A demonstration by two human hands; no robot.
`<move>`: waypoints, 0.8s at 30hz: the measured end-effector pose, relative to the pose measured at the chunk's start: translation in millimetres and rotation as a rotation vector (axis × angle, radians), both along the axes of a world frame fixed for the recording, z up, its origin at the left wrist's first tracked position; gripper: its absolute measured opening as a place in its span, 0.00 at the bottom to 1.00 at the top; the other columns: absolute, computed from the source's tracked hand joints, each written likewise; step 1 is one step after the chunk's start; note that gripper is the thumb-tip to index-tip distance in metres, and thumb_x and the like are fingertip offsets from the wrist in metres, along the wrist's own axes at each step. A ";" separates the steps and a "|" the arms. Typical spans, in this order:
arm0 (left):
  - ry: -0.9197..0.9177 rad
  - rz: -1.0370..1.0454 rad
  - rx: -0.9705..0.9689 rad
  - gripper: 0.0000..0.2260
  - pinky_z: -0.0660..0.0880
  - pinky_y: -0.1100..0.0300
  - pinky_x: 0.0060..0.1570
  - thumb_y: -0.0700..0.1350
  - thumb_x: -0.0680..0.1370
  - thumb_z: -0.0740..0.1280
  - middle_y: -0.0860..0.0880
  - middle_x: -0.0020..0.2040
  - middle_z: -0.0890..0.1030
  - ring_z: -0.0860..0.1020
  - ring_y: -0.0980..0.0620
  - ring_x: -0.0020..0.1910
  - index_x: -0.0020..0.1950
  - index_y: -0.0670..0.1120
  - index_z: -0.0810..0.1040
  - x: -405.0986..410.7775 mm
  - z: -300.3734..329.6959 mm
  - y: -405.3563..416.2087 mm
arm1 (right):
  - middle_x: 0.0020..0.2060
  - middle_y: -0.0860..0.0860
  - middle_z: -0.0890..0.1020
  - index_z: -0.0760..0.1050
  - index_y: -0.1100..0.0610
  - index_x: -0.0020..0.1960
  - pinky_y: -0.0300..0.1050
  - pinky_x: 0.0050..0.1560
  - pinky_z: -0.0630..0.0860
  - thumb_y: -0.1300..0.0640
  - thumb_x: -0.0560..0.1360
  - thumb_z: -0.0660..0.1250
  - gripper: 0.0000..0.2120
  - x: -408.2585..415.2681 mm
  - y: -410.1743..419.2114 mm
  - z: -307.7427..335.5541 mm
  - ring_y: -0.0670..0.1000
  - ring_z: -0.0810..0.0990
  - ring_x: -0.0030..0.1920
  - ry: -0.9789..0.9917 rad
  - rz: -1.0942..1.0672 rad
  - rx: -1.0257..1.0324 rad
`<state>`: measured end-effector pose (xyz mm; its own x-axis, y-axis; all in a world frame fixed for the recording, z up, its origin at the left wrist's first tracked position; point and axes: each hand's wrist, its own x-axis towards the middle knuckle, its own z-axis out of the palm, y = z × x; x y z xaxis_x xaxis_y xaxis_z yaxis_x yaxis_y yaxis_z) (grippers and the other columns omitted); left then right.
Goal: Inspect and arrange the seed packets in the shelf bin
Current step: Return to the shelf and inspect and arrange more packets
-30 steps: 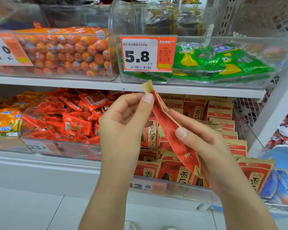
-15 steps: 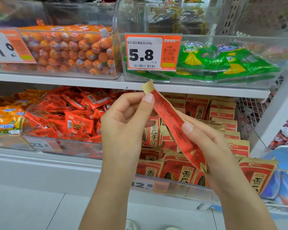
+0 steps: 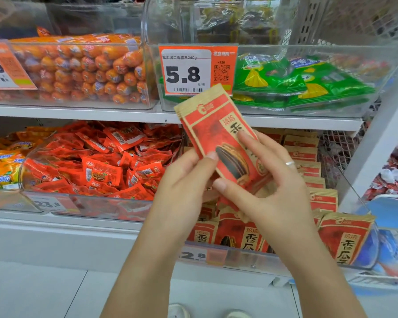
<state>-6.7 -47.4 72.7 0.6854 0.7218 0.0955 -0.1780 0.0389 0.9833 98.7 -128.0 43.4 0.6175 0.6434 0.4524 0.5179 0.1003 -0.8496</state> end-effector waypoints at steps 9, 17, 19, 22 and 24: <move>0.038 0.044 0.069 0.12 0.82 0.60 0.39 0.43 0.83 0.58 0.45 0.44 0.86 0.85 0.49 0.41 0.52 0.45 0.82 -0.9 -5.0 4.3 | 0.45 0.52 0.87 0.80 0.53 0.58 0.38 0.38 0.80 0.53 0.66 0.71 0.20 19.2 -16.9 14.8 0.50 0.86 0.42 0.586 0.332 -0.083; 0.112 -0.050 0.147 0.18 0.81 0.55 0.54 0.50 0.70 0.70 0.51 0.51 0.86 0.84 0.53 0.50 0.58 0.48 0.80 -4.0 -10.6 8.5 | 0.45 0.52 0.87 0.79 0.55 0.57 0.39 0.43 0.80 0.54 0.64 0.72 0.21 14.7 -11.6 11.0 0.50 0.86 0.44 0.590 0.204 0.075; 0.109 -0.048 0.158 0.18 0.81 0.53 0.54 0.50 0.69 0.70 0.49 0.50 0.86 0.84 0.52 0.49 0.57 0.47 0.81 -4.2 -12.1 9.2 | 0.44 0.52 0.87 0.79 0.55 0.55 0.39 0.42 0.80 0.55 0.64 0.75 0.20 15.0 -11.3 10.7 0.50 0.86 0.43 0.594 0.208 0.077; 0.117 -0.072 0.188 0.16 0.80 0.54 0.55 0.50 0.70 0.72 0.49 0.50 0.86 0.84 0.52 0.50 0.56 0.48 0.81 -7.1 -14.0 12.5 | 0.43 0.50 0.87 0.79 0.53 0.53 0.39 0.41 0.80 0.55 0.64 0.75 0.17 14.6 -12.2 9.5 0.49 0.86 0.43 0.566 0.203 0.040; 0.123 -0.085 0.245 0.14 0.80 0.57 0.54 0.50 0.72 0.75 0.51 0.51 0.85 0.84 0.53 0.51 0.56 0.49 0.81 -9.0 -14.7 16.1 | 0.44 0.48 0.86 0.79 0.52 0.52 0.37 0.42 0.80 0.51 0.65 0.72 0.16 16.1 -14.0 11.6 0.47 0.85 0.44 0.474 0.182 -0.006</move>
